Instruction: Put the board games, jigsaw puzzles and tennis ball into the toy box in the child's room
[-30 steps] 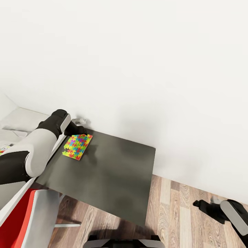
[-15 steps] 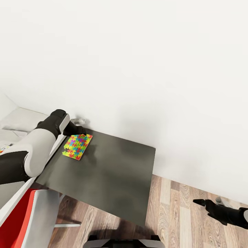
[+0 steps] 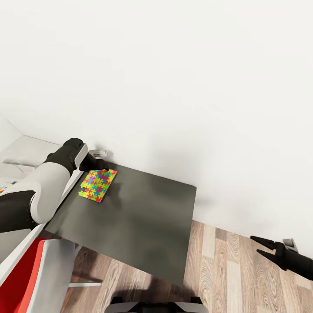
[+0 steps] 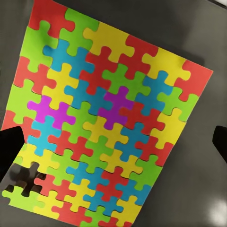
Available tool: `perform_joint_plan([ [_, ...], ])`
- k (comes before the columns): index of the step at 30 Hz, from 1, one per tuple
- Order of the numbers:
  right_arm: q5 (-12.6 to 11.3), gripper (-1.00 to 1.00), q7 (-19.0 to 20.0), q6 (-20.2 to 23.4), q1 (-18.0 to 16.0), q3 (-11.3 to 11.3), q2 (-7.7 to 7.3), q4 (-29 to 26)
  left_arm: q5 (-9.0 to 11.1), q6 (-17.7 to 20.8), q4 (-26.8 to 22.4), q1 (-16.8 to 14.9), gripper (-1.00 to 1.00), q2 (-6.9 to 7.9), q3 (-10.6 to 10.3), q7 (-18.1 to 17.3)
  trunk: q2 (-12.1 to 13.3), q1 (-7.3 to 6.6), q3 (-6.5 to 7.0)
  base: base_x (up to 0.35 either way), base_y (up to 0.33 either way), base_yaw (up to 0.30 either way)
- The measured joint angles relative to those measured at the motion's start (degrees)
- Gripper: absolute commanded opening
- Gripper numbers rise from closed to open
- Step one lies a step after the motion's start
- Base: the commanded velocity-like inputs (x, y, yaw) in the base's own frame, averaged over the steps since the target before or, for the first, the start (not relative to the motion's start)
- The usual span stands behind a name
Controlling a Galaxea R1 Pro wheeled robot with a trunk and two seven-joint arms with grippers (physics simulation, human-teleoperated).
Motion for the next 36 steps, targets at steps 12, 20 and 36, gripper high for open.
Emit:
perform_joint_plan([
  [12, 0.0, 1.0, 9.0, 0.3, 0.1, -1.5, 0.45, -1.5, 0.0, 0.0, 0.0, 0.0, 1.0, 0.01, -0.1, -0.1, 0.0, 0.0, 0.0, 0.0, 0.0, 0.0],
  [20, -0.4, 1.0, 9.6, 1.0, 0.1, -1.3, 0.68, -2.1, 0.0, 0.0, 0.0, 0.0, 1.0, 0.01, -0.3, -0.1, 0.0, 0.0, 0.0, 0.0, 0.0, 0.0],
  [36, 0.1, 1.0, 9.6, 3.8, 0.1, -0.8, 1.21, -2.2, 0.0, -0.1, 0.0, 0.0, 1.0, 0.02, -0.4, -0.1, 0.0, 0.0, 0.0, 0.0, 0.0, 0.0],
])
